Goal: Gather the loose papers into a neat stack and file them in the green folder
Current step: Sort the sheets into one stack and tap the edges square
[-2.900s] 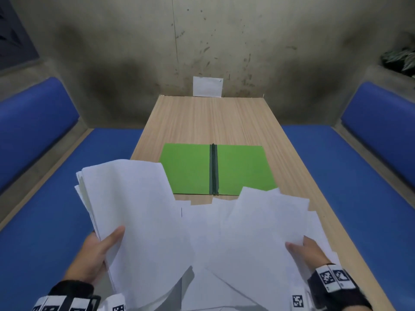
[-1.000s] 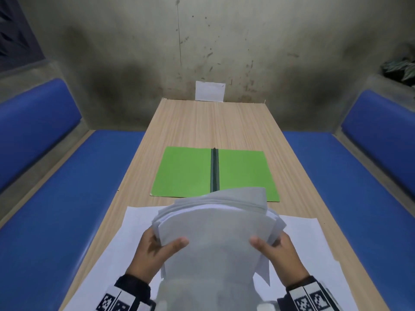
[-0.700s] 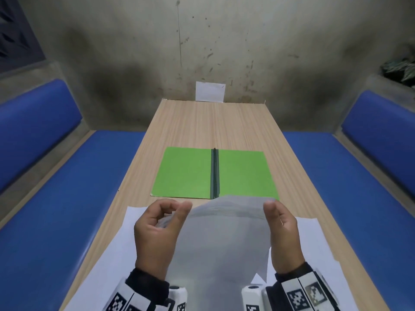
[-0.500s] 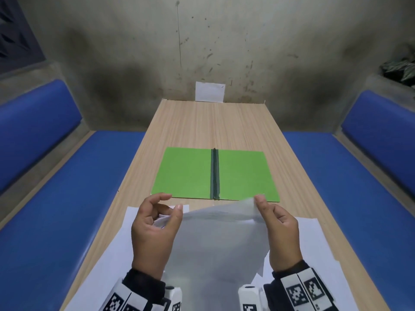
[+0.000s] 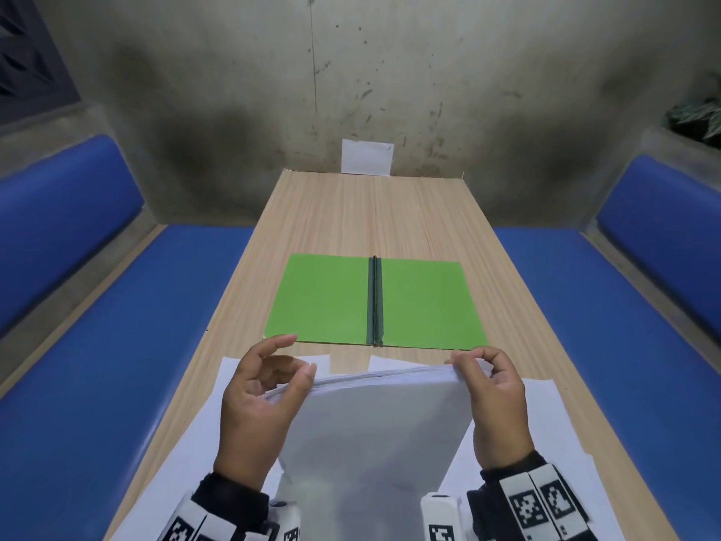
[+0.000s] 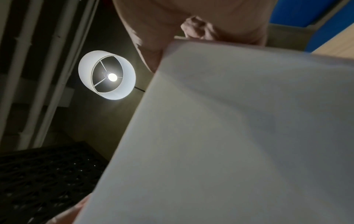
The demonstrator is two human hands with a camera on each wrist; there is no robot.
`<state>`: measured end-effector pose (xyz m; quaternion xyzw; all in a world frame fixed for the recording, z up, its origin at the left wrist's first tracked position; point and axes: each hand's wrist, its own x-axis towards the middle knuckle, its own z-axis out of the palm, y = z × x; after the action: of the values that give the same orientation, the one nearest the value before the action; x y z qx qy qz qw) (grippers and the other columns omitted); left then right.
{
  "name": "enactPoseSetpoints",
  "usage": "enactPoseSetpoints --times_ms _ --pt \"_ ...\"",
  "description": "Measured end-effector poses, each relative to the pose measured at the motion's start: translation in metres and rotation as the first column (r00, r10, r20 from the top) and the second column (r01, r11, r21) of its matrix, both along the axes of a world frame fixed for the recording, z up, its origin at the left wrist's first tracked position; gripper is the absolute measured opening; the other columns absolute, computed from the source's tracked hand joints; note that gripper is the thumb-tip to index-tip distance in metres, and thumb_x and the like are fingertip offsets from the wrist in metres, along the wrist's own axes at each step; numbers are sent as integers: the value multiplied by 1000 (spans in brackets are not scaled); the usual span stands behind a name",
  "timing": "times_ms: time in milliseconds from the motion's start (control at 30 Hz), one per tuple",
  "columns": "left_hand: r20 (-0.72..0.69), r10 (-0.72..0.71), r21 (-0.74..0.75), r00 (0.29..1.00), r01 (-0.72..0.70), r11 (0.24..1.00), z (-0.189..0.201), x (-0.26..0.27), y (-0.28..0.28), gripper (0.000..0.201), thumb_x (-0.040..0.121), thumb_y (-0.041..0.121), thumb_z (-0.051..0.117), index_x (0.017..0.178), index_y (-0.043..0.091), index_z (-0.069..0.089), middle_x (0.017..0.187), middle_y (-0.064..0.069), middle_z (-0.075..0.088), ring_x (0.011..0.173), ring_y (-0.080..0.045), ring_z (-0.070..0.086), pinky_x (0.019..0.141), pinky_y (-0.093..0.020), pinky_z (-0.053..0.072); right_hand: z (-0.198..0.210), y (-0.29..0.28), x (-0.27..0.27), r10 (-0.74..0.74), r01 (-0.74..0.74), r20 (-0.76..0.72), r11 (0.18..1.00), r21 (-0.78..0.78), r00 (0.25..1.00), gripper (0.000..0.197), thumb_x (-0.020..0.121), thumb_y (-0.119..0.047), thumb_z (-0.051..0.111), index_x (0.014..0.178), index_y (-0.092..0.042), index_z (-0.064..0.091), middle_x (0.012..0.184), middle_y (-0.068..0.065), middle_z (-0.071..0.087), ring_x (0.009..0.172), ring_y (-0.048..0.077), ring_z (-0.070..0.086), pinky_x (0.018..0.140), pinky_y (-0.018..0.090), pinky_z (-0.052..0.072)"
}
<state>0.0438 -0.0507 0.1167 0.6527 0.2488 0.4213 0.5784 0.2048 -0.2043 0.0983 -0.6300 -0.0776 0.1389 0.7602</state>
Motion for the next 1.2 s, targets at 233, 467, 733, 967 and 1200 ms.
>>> enactPoseSetpoints --times_ms 233,467,733,967,1200 --pt "-166 -250 -177 954 221 959 -48 -18 15 87 31 69 78 103 25 59 96 18 71 85 -4 67 66 -11 51 -26 -15 -9 311 -310 57 950 -14 949 81 34 -54 85 99 -13 61 81 -6 76 74 7 71 58 16 53" --pt "-376 -237 -132 896 202 971 -67 -14 7 55 67 -1 77 78 52 65 85 19 71 79 12 62 60 -3 47 -50 -15 -15 393 -409 -114 874 -261 913 22 55 -18 85 73 -16 73 77 2 77 74 16 70 61 22 55" --pt "-389 -320 -275 864 223 935 -75 -25 13 43 40 37 90 79 30 70 80 12 75 73 -10 66 63 -19 54 -57 -31 -14 397 -402 -88 850 -341 914 13 65 -2 80 70 -12 73 84 12 76 72 16 69 68 31 54" --pt "-520 -372 -296 769 246 923 -112 -26 10 34 44 55 71 71 37 61 78 3 70 82 -16 62 75 -26 50 -110 -31 -18 379 -382 -105 796 -470 919 10 78 -10 69 88 -10 72 78 -8 77 76 11 70 70 27 52" --pt "-626 -240 -241 742 109 964 -144 -39 52 18 73 18 76 90 20 70 98 -5 71 99 -23 62 74 -14 47 -92 -47 1 193 -188 -34 875 -446 981 15 84 2 60 94 -8 61 80 -4 65 61 -5 63 54 5 48"
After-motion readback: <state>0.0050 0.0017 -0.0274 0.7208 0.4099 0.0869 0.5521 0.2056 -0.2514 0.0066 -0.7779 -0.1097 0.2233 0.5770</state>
